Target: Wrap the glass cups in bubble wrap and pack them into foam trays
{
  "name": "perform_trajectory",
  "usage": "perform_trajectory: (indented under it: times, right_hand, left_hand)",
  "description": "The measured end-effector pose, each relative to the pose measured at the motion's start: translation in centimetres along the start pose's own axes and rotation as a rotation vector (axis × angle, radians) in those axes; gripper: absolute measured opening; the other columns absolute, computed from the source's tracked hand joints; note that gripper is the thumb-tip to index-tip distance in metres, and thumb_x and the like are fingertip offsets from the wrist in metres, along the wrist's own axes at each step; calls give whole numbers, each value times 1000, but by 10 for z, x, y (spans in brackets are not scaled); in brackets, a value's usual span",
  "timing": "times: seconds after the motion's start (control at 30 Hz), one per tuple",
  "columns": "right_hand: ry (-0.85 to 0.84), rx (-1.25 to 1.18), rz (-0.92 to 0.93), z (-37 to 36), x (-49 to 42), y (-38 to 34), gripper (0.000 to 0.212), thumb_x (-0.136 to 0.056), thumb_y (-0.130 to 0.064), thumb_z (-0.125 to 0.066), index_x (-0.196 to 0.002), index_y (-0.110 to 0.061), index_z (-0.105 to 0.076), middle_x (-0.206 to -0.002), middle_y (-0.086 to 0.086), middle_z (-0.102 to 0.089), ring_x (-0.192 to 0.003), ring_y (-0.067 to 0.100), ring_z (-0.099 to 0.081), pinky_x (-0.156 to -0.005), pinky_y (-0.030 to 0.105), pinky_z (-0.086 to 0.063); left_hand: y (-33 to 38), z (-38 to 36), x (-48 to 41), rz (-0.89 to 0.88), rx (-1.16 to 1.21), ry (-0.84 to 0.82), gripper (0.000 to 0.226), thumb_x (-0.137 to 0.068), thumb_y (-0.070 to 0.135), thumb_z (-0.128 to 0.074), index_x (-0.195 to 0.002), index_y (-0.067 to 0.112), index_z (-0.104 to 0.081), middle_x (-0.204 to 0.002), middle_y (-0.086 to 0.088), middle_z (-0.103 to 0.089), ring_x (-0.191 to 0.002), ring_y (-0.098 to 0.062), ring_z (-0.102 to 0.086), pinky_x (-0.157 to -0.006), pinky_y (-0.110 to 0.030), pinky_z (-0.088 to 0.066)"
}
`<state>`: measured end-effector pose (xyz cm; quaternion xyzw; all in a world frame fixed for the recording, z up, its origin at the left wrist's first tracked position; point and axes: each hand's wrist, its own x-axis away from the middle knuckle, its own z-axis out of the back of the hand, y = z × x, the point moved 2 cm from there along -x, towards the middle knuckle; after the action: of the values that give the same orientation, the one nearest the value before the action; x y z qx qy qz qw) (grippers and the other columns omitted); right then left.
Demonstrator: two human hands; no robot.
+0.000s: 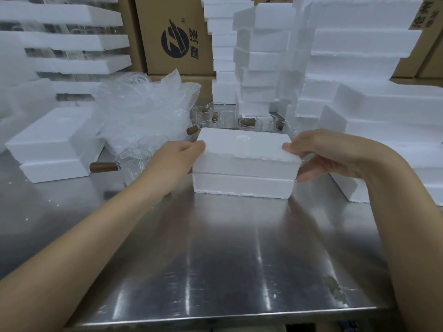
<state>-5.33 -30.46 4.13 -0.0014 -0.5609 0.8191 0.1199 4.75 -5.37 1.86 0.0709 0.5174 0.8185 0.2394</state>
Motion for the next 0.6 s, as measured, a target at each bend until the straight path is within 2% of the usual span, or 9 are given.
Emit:
perform_trajectory:
  times: [0.07, 0.13, 0.17, 0.23, 0.3, 0.33, 0.43, 0.53, 0.6]
  right_hand:
    - [6, 22, -10, -1, 2, -1, 27, -92, -24, -61, -70, -23, -77, -81, 10, -73, -80, 35, -72, -66, 32, -61]
    - [4, 46, -23, -2, 4, -2, 26, -92, -26, -62, -73, -18, -76, -84, 12, -73, -80, 35, -72, -69, 35, -61]
    - [2, 54, -30, -3, 6, -2, 22, -92, -27, -62, -77, -16, -74, -88, 14, -72, -80, 35, -72, -71, 37, -61]
    - [-7, 56, -49, -4, 8, -1, 16, -91, -30, -62, -88, -14, -66, -96, 18, -71, -81, 35, -72, -72, 39, -61]
    - [-21, 59, -63, -5, 9, 0, 16, -92, -30, -61, -88, -15, -63, -102, 20, -70, -78, 32, -72, -70, 39, -61]
    - [-23, 62, -66, -5, 9, 0, 16, -92, -30, -61, -90, -15, -62, -102, 21, -70, -78, 32, -72, -70, 40, -61]
    - [-30, 32, -67, -4, 8, 1, 25, -88, -33, -64, -96, -11, -55, -101, 22, -70, -81, 32, -72, -68, 37, -61]
    - [-76, 3, -51, -3, 10, 1, 38, -78, -37, -70, -100, -10, -53, -93, 18, -73, -83, 34, -72, -67, 32, -60]
    - [-82, -11, -26, 0, 12, 1, 51, -70, -40, -73, -102, -7, -53, -90, 17, -74, -81, 34, -72, -65, 30, -59]
  left_hand:
    - [-3, -1, -3, 21, 7, -10, 62, -68, 58, -45, -90, 4, -66, -90, -8, -64, -82, -17, -59, -101, -50, -44]
    - [-7, -2, -8, 52, 45, -9, 45, -85, 43, -49, -90, 3, -67, -89, -1, -73, -78, -12, -67, -87, -34, -55]
    - [-11, -2, -9, 71, 69, -14, 37, -90, 36, -48, -88, 5, -68, -86, 3, -74, -75, -7, -68, -79, -27, -54]
    - [-13, -4, -9, 107, 132, -57, 28, -93, 31, -46, -88, 15, -67, -78, 11, -74, -73, -2, -69, -76, -23, -54]
    - [-13, -9, -6, 136, 243, -97, 25, -96, 30, -43, -90, 19, -65, -76, 13, -73, -72, -1, -69, -77, -23, -55]
    - [-13, -13, -4, 145, 300, -91, 24, -97, 31, -41, -90, 22, -63, -77, 14, -72, -77, -2, -69, -82, -26, -54]
    - [-11, -20, 3, 180, 376, -2, 21, -100, 36, -36, -83, 30, -49, -93, 16, -55, -109, -13, -60, -107, -38, -40]
    - [2, -26, 5, 195, 407, 120, 28, -101, 34, -36, -74, 29, -32, -87, 18, -39, -91, -9, -56, -106, -44, -41]
    - [10, -25, 5, 231, 453, 145, 30, -101, 31, -38, -73, 27, -32, -91, 10, -48, -90, -14, -57, -104, -44, -42]
